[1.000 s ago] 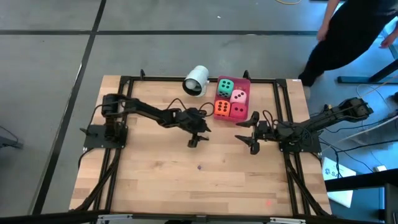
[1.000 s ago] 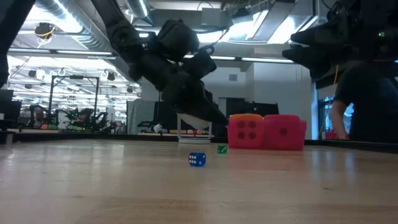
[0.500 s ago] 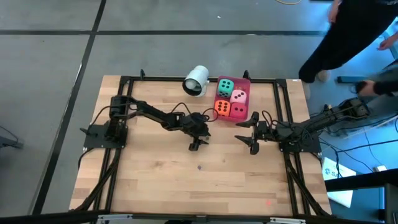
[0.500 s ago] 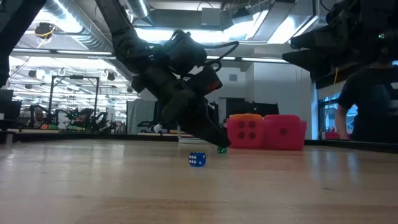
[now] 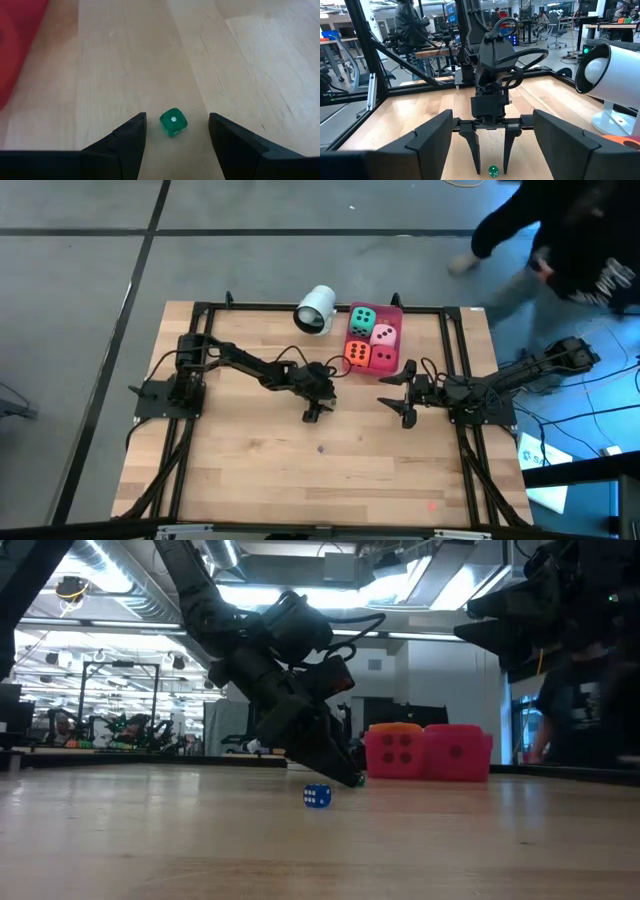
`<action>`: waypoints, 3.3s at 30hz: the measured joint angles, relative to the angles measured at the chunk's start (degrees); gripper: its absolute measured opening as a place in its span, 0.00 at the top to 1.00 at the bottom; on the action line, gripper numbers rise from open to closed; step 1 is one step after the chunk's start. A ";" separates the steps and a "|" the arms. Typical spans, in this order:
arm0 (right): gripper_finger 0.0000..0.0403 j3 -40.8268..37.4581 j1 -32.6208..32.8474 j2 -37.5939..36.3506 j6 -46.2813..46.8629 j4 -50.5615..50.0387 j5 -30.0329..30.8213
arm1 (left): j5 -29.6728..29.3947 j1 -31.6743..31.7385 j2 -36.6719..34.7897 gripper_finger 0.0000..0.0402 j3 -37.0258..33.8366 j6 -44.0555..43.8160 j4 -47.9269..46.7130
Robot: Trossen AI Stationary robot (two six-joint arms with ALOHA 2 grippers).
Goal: Pick & Place Dice
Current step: Put the small green dice into the red bin
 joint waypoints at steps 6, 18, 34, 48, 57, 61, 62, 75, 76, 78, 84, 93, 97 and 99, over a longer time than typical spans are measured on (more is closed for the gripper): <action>0.32 0.00 0.00 0.00 -0.01 -0.02 0.15 | -0.03 0.00 0.00 0.48 0.00 0.00 0.00; 0.32 0.02 0.00 0.00 -0.02 -0.04 0.13 | -0.10 0.00 0.00 0.64 0.00 -0.61 0.00; 0.32 0.04 0.00 0.00 -0.02 -0.45 0.11 | -0.10 0.02 -0.02 0.86 -0.02 -0.74 0.04; 0.32 0.04 0.00 0.02 0.24 -0.81 -0.37 | -0.47 0.74 -0.02 0.90 -0.04 -0.76 0.81; 0.32 0.07 0.00 0.02 0.50 2.00 -2.62 | -0.45 2.12 -4.57 0.92 -0.13 0.20 -0.59; 0.32 0.07 -0.11 0.02 1.39 3.30 -2.16 | -0.46 2.32 -9.78 0.92 -0.11 2.53 -3.12; 0.32 0.07 -0.24 0.02 1.90 3.52 -1.42 | -0.45 2.32 -11.31 0.92 -0.09 3.09 -3.98; 0.32 6.43 -7.01 2.72 11.36 -0.44 -5.11 | -16.89 -0.48 -27.89 0.92 -0.02 16.00 -11.60; 0.32 7.67 -7.92 3.78 12.63 -1.46 -6.60 | -18.32 -1.04 -28.16 0.92 -0.02 17.35 -11.51; 0.32 9.61 -9.67 6.15 13.77 -2.13 -9.08 | -21.69 -2.15 -28.19 0.92 -0.02 19.93 -11.38; 0.32 14.61 -15.15 15.32 15.65 -2.08 -18.43 | -30.42 -5.43 -27.56 0.92 -0.02 25.36 -11.25; 0.32 21.04 -23.07 31.07 22.18 10.35 -35.55 | -37.82 -8.04 -27.61 0.92 -0.02 30.36 -11.16; 0.32 23.39 -25.60 36.58 24.57 12.47 -38.83 | -38.05 -8.37 -27.61 0.92 -0.02 30.93 -11.17; 0.32 24.61 -26.50 38.84 25.55 12.58 -38.86 | -38.06 -8.37 -27.61 0.92 -0.02 30.93 -11.60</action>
